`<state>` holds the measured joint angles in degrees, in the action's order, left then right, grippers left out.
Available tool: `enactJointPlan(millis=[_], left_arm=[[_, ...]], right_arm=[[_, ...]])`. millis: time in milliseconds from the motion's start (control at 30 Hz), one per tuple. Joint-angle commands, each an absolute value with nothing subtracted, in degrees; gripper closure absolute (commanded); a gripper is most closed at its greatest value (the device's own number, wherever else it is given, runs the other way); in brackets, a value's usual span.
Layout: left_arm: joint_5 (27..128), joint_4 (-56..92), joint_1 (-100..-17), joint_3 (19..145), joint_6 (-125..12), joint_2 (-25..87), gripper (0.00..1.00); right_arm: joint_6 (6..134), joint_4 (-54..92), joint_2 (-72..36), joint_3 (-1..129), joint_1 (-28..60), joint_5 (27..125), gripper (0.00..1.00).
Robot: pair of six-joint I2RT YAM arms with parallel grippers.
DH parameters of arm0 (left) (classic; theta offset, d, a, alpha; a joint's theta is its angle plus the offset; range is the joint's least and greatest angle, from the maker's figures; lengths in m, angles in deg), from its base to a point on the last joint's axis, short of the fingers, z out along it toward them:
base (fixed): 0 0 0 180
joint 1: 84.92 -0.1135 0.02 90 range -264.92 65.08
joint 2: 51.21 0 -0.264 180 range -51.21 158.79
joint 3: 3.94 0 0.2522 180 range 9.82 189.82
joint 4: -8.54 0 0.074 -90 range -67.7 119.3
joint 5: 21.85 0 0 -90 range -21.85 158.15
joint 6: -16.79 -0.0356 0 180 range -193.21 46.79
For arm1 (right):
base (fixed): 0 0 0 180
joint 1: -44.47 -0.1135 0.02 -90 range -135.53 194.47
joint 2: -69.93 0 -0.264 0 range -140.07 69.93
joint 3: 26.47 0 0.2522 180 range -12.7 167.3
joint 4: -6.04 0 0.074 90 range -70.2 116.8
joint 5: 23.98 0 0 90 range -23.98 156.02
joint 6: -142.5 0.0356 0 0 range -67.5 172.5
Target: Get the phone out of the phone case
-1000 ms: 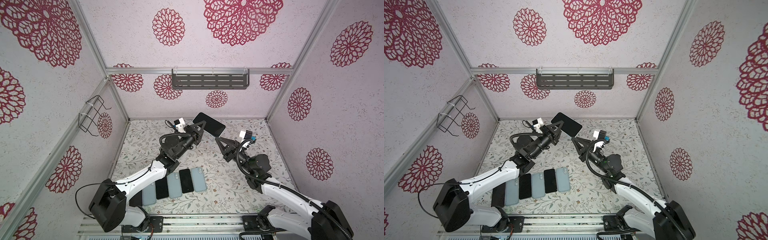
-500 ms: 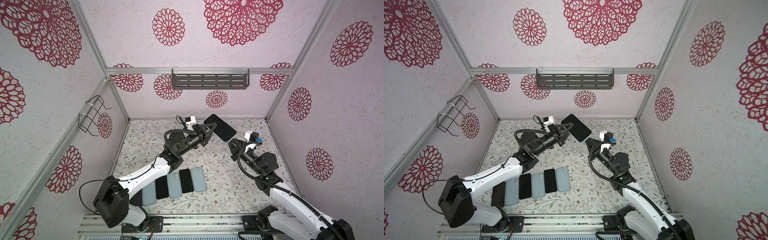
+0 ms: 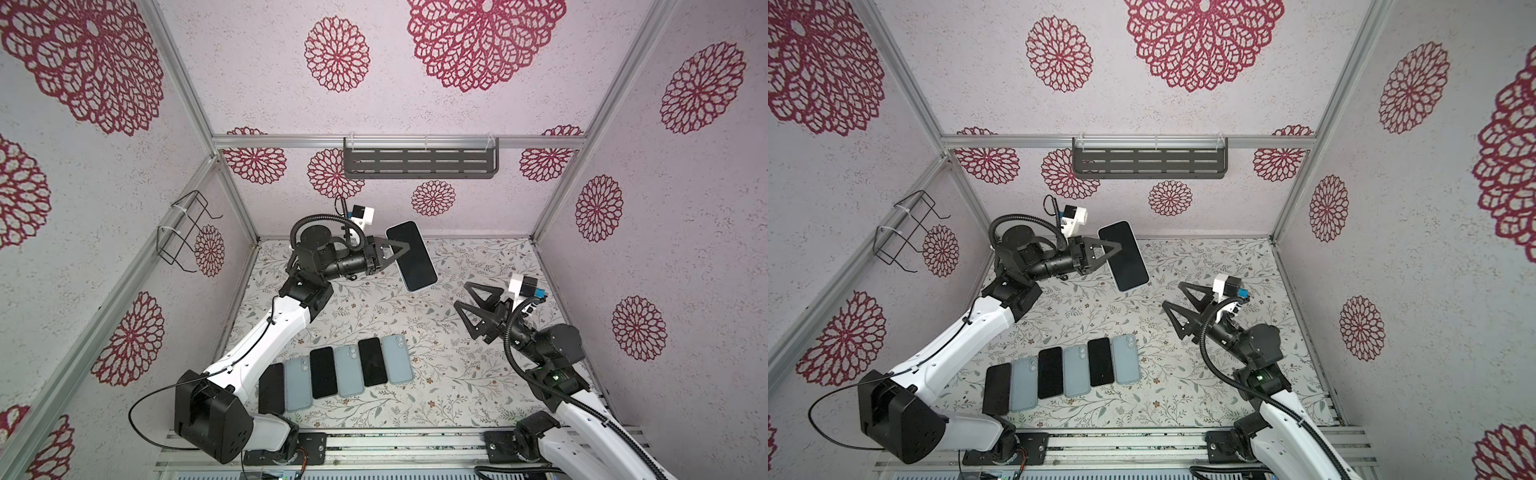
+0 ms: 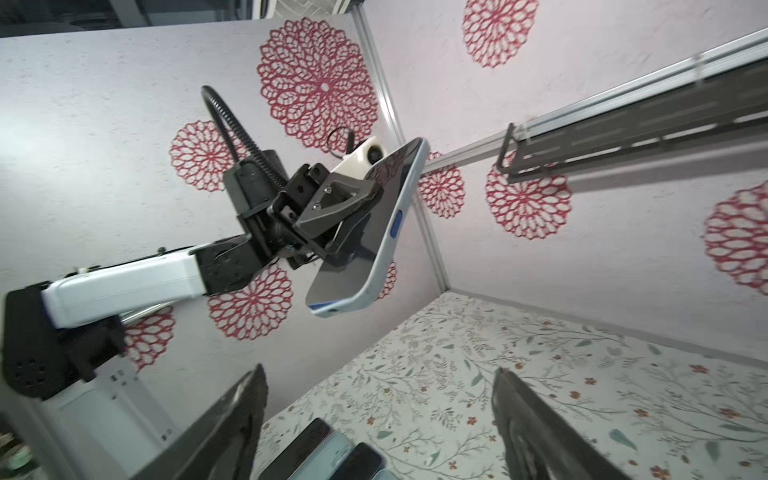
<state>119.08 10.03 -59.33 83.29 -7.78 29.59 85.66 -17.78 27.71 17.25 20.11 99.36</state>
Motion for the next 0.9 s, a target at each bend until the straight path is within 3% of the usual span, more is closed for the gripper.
enactJointPlan(millis=[0, 300, 367, 467, 867], left_arm=[[127.41, 15.59, -59.69, 86.90, -18.45, 30.73, 1.00], [127.91, 16.07, -58.69, 89.01, -19.95, 31.84, 1.00], [127.92, 16.20, -58.72, 89.01, -20.23, 31.91, 1.00], [127.82, 16.14, -58.64, 89.01, -20.30, 32.03, 1.00], [127.91, 14.72, -57.87, 87.98, -20.20, 31.50, 1.00]], right_arm=[[89.66, -21.43, 24.59, 20.20, 20.37, 109.04, 0.14], [96.66, -32.03, 19.36, 19.65, 19.74, 113.47, 0.24], [97.78, -33.78, 18.87, 19.55, 19.60, 113.64, 0.28], [99.68, -35.93, 17.33, 19.64, 19.31, 113.85, 0.42], [103.81, -42.95, 11.89, 19.98, 18.35, 114.53, 0.52]])
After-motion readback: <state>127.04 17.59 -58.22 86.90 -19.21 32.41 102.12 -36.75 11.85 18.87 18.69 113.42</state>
